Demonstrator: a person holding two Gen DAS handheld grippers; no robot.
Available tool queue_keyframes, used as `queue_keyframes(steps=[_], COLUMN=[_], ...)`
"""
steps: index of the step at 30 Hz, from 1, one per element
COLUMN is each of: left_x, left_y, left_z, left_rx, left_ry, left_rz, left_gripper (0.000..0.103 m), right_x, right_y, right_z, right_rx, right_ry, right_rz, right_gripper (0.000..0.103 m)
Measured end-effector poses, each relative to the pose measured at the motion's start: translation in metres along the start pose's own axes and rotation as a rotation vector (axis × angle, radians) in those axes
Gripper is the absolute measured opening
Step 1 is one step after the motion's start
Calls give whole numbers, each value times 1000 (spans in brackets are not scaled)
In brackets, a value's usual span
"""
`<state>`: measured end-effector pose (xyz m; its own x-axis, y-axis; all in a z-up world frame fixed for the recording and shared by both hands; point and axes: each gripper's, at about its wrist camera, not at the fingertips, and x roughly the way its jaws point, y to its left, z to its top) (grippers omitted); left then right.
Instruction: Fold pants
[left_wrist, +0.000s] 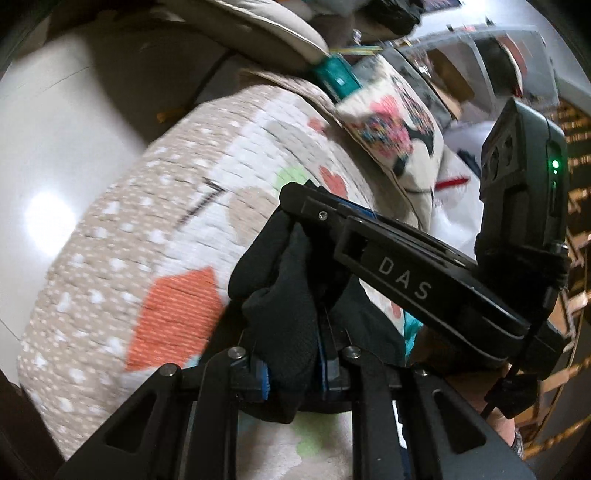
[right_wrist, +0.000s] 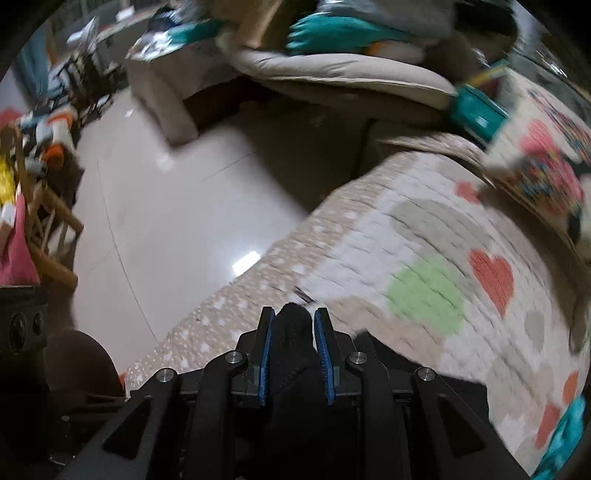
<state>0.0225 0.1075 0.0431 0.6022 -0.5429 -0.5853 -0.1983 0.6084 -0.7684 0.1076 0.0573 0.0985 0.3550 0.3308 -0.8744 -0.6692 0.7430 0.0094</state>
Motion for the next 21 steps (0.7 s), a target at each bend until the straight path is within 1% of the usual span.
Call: queue_keyframes(steps=[4, 10, 11, 12, 13, 14, 15, 16, 17, 18, 19, 20, 21], left_x=[22, 54, 58, 62, 65, 66, 64, 61, 58, 53, 47, 40, 31], left_y=[-26, -51, -54, -58, -60, -63, -65, -67, -69, -71, -73, -73, -72], left_z=[-14, -40, -43, -48, -52, -57, -62, -68, -73, -77, -81, -84, -86], left_rx=[69, 131, 139, 152, 164, 177, 193, 208, 227, 248, 270, 292, 310], left_ry=[30, 74, 81, 97, 113, 128, 142, 153, 165, 177, 188, 193, 185], left_rz=[35, 81, 90, 102, 107, 108, 106, 100, 93, 88, 77, 70, 74], left_gripper=[18, 18, 19, 25, 29, 36, 41, 43, 46, 47, 47, 48, 48], right_x=[-10, -18, -19, -19, -20, -21, -21, -22, -23, -25, -29, -33, -41], right_y=[-33, -75, -82, -88, -96, -104, -110, -119, -127, -134, -142, -148, -155], right_z=[-25, -65, -72, -76, -83, -91, -95, -102, -107, -114, -121, -125, -129], right_rx=[79, 185, 205, 214, 229, 245, 253, 270, 280, 295, 316, 333, 362], right_ry=[-25, -52, -58, -60, -61, -60, -59, -54, -48, -44, -45, -47, -50], right_rz=[0, -3, -6, -10, -24, -46, -63, -105, -138, -176, -226, -267, -331], right_gripper=[24, 24, 24, 24, 26, 29, 29, 32, 41, 49, 60, 60, 60])
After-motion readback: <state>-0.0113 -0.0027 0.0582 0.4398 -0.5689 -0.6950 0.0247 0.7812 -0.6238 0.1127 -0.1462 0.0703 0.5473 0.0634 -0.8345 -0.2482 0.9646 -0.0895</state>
